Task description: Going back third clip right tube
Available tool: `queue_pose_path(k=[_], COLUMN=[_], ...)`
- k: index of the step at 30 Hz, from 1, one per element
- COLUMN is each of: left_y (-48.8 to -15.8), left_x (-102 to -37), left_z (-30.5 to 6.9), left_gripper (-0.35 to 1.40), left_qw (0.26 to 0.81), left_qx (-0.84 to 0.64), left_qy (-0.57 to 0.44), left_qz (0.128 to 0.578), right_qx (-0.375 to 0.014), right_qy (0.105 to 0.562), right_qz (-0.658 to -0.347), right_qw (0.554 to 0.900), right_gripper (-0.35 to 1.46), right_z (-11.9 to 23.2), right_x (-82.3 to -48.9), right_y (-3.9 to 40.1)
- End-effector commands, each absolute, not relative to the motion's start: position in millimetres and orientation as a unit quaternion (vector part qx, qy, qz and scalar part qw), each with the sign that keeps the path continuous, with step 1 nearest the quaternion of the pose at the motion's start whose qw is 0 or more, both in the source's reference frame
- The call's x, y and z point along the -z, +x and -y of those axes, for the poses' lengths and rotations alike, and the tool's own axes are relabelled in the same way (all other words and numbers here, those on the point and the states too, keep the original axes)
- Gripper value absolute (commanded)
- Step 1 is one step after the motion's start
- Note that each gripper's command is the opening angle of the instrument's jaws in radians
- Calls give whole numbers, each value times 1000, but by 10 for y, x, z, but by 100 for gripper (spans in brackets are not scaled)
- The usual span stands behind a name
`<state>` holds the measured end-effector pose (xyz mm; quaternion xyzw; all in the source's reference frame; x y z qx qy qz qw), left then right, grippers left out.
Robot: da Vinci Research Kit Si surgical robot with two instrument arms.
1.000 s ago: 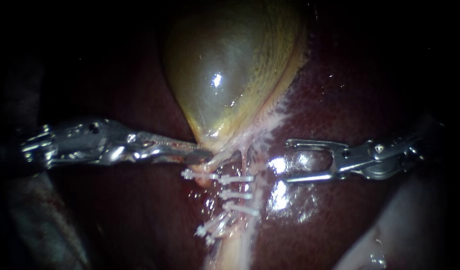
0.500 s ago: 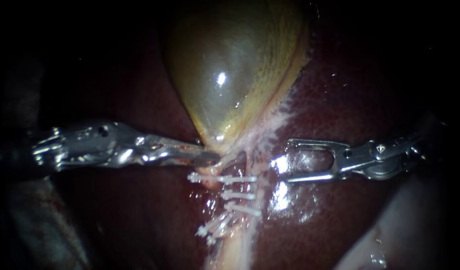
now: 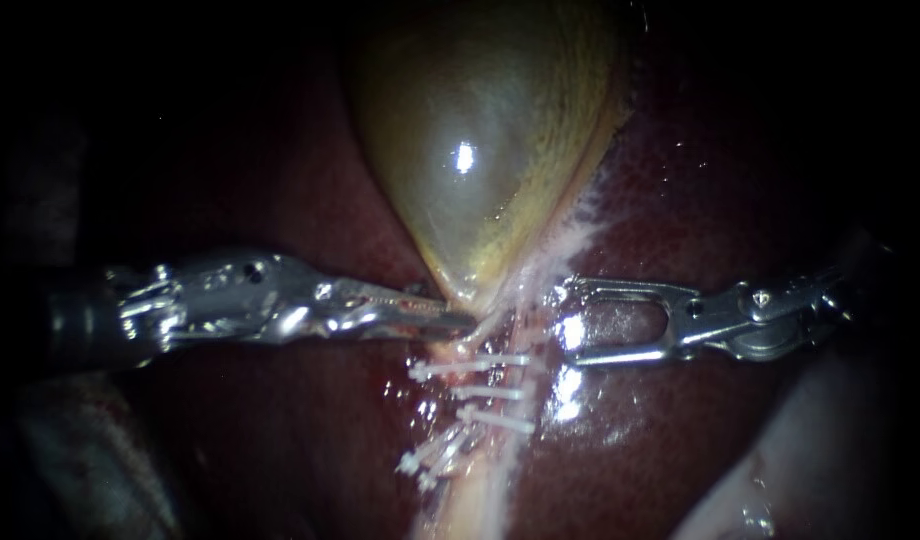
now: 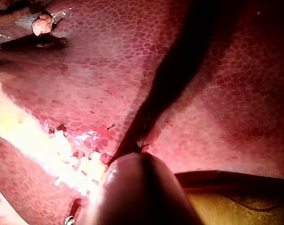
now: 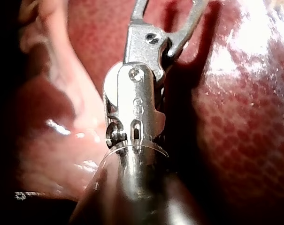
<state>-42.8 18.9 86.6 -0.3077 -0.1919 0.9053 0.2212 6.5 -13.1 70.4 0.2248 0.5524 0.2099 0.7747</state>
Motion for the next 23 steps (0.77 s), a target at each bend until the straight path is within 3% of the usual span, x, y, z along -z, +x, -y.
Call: queue_pose_path(k=[1, 23], left_y=[-429, -435], left_x=[-868, -875], left_z=[-188, -182], left_gripper=[-35, -35], left_qw=[221, 219], left_qx=[-905, -905], left_qy=[-309, -310], left_qz=[192, 195], right_qx=[-210, -210], right_qy=[225, 224], right_qz=[-552, -553], right_qw=[775, 775], right_gripper=[53, 52], right_z=[132, 133], right_x=[-704, -703], right_y=[64, 65])
